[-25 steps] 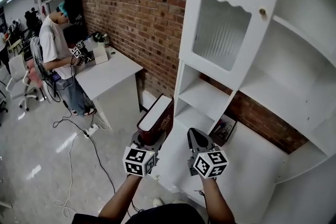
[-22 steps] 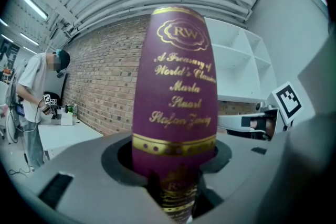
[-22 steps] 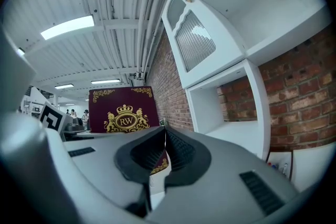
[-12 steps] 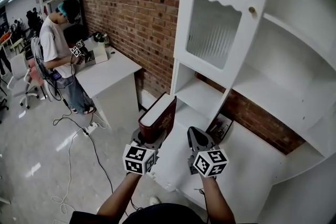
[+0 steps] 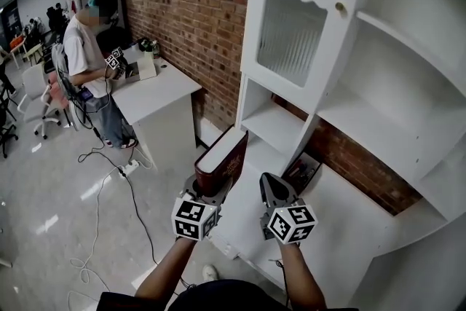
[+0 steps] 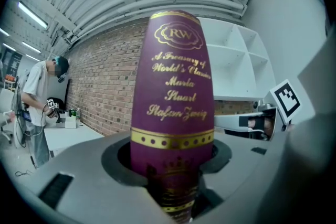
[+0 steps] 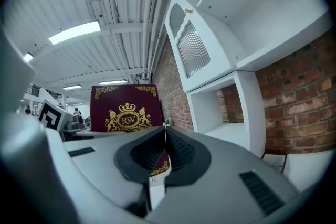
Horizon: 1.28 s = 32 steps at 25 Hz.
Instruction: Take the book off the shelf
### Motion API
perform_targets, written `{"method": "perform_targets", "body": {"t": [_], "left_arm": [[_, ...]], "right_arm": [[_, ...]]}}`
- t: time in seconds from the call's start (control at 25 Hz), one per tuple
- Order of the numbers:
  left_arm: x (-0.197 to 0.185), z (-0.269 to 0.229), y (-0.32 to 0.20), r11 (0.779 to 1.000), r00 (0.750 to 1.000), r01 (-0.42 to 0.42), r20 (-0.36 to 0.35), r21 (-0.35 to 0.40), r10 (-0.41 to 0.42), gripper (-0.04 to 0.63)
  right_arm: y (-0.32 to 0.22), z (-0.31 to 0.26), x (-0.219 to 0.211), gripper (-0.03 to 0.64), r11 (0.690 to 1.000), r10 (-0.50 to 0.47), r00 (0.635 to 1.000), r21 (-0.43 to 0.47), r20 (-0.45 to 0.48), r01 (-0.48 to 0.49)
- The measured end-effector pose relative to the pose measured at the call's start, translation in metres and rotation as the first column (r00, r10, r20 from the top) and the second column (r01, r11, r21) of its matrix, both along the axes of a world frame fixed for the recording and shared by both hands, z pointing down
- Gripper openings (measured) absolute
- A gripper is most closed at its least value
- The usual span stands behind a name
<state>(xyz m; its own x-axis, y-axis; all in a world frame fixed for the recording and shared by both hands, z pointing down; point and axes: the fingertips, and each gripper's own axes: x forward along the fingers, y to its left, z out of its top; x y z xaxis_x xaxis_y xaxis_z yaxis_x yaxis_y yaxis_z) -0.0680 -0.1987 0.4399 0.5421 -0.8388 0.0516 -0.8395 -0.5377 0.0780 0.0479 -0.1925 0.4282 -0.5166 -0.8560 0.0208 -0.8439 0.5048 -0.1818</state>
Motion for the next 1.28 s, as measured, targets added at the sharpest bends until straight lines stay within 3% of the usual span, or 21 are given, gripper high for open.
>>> {"method": "perform_targets", "body": {"t": [0.2,0.68,1.28], "left_arm": [[0.006,0.003,0.022,1.000,0.999,0.028,0.017,0.001,-0.028,0.239],[0.022,-0.001,0.071,0.996,0.994,0.093,-0.063,-0.018,-0.094,0.239],[0.038,0.002,0.129,0.989,0.988,0.144,-0.058,0.007,-0.144,0.239]], "right_arm": [[0.021,0.000,0.008,0.018,1.000,-0.014,1.000,-0.003,0.016,0.014],[0.071,0.004,0.027,0.018,0.999,-0.039,0.999,-0.002,0.025,0.039],[0.122,0.010,0.043,0.018,0.997,-0.079,0.996,0.018,0.034,0.079]]}}
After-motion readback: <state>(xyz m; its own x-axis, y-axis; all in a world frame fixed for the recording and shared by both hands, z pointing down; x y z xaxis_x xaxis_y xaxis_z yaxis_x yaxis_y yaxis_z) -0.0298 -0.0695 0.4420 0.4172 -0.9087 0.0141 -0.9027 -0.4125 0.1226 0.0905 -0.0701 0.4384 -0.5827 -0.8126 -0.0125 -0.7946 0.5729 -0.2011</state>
